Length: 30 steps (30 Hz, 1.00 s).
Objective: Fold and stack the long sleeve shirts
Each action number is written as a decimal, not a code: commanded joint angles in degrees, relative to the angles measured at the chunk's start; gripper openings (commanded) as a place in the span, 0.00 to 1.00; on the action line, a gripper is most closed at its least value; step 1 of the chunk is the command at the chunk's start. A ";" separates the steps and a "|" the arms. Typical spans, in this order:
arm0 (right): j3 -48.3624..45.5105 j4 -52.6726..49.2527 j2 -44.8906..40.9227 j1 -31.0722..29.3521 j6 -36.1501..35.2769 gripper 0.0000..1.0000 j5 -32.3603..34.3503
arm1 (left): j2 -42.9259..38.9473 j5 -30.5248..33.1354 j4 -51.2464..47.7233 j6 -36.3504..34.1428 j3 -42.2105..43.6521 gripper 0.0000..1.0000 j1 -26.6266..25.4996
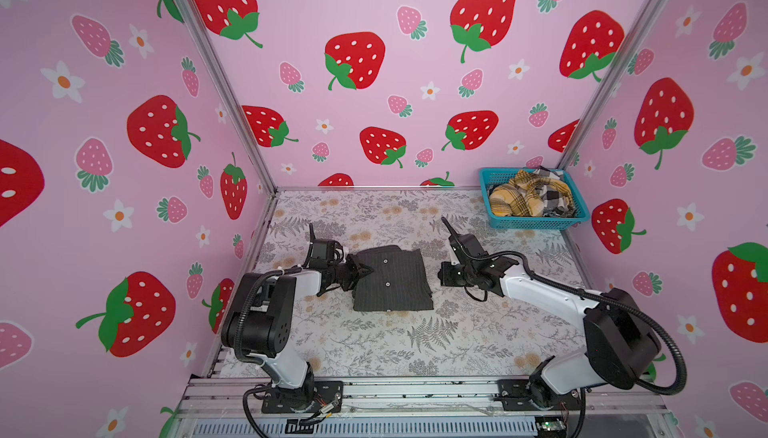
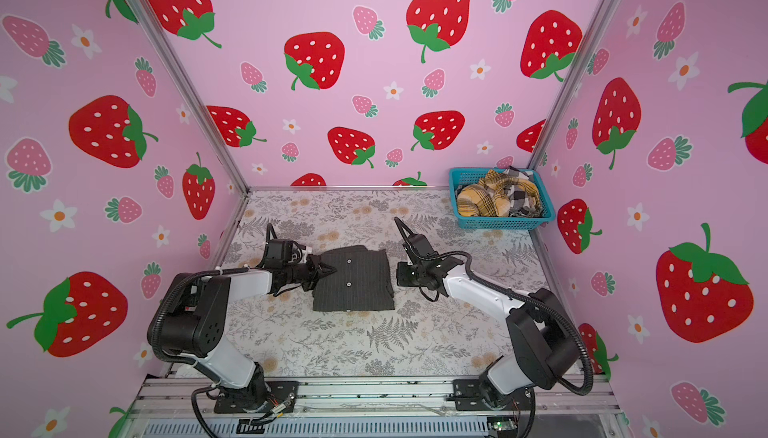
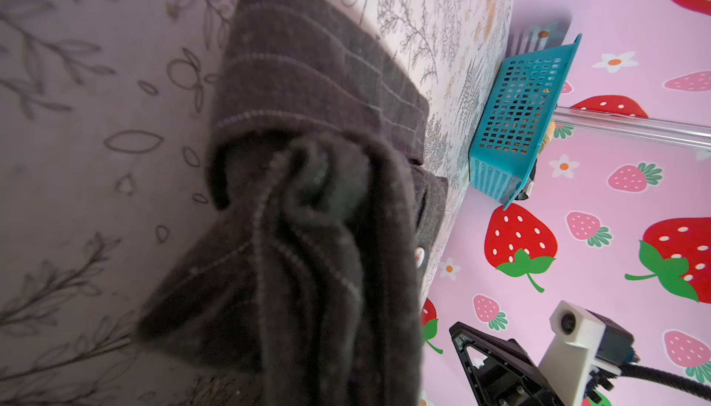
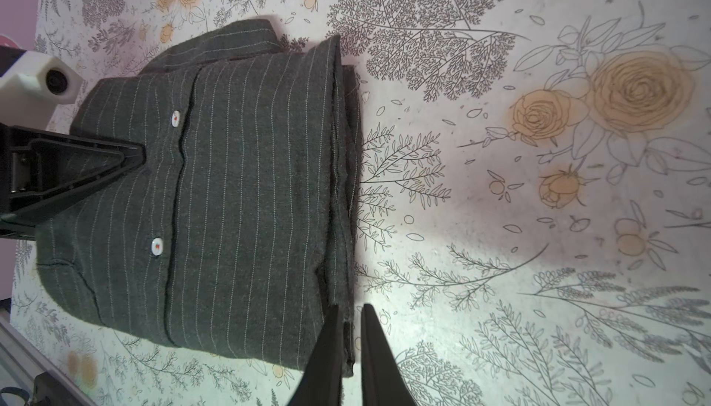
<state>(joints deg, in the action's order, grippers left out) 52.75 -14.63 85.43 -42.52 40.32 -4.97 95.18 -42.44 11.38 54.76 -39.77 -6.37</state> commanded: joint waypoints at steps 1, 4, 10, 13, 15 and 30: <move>-0.54 -0.31 -1.30 -0.19 0.78 0.14 0.92 | -1.25 -0.97 -2.61 -1.44 -2.70 0.07 0.43; -1.02 0.48 -0.49 -0.27 1.05 0.14 -0.51 | -1.47 -1.08 -3.97 -1.83 -3.51 0.01 0.64; -2.50 3.87 2.79 -2.22 2.57 0.14 -2.15 | -1.45 -1.07 -6.44 -3.37 -4.44 0.00 0.91; -2.50 5.39 4.69 -3.72 3.00 0.14 -2.25 | -2.12 -0.45 -6.37 -3.74 -4.08 0.00 0.92; -2.23 5.83 6.05 -4.38 3.44 0.13 -2.39 | -2.06 -0.46 -7.35 -4.25 -4.44 0.00 0.97; -1.10 5.67 8.01 -6.29 3.74 0.12 -0.52 | -3.81 0.14 -15.94 -8.49 -9.68 0.00 3.99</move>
<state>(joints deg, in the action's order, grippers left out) 50.98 -7.81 93.58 -48.62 43.86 -7.03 93.43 -42.00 -1.06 48.77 -45.95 -3.75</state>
